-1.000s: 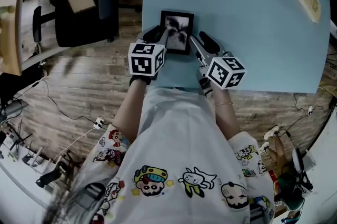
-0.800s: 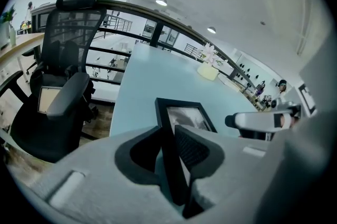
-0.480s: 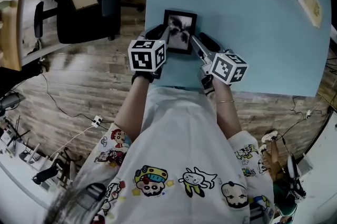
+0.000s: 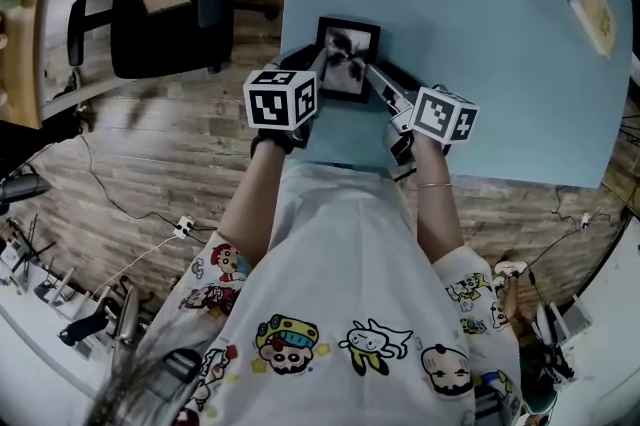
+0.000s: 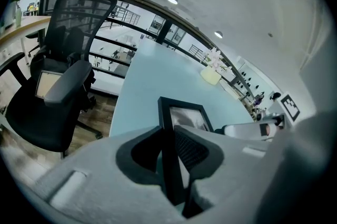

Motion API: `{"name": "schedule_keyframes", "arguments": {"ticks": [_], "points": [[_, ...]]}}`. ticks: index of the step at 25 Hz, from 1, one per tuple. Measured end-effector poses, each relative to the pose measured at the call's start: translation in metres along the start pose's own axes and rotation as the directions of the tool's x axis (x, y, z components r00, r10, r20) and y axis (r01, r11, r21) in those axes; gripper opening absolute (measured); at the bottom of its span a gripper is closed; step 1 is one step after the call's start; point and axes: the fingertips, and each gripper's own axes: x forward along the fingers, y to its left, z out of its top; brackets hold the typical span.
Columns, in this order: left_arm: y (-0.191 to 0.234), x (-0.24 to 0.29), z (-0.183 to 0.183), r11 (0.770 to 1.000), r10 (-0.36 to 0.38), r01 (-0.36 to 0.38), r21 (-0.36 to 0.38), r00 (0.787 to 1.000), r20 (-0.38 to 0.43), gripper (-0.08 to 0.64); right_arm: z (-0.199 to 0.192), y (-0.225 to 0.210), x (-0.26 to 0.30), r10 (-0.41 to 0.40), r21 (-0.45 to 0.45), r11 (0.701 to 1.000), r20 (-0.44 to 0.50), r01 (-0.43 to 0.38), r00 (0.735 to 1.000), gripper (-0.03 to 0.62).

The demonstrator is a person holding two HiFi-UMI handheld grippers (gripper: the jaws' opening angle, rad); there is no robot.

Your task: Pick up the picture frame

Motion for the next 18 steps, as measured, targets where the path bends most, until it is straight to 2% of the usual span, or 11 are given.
{"name": "schedule_keyframes", "arguments": {"ticks": [12,18], "points": [[0.001,0.002,0.002,0.995,-0.067,0.064,-0.071,0.997,-0.035,0.072,-0.001,0.003,0.011,0.078,0.100,0.992,-0.075,-0.070,0.994,0.179],[0.002,0.001,0.003,0.988,-0.109,0.103,-0.112,0.993,-0.050,0.072,-0.002,0.011,0.020,0.125,0.120,0.987,-0.122,-0.111,0.985,0.172]]}}
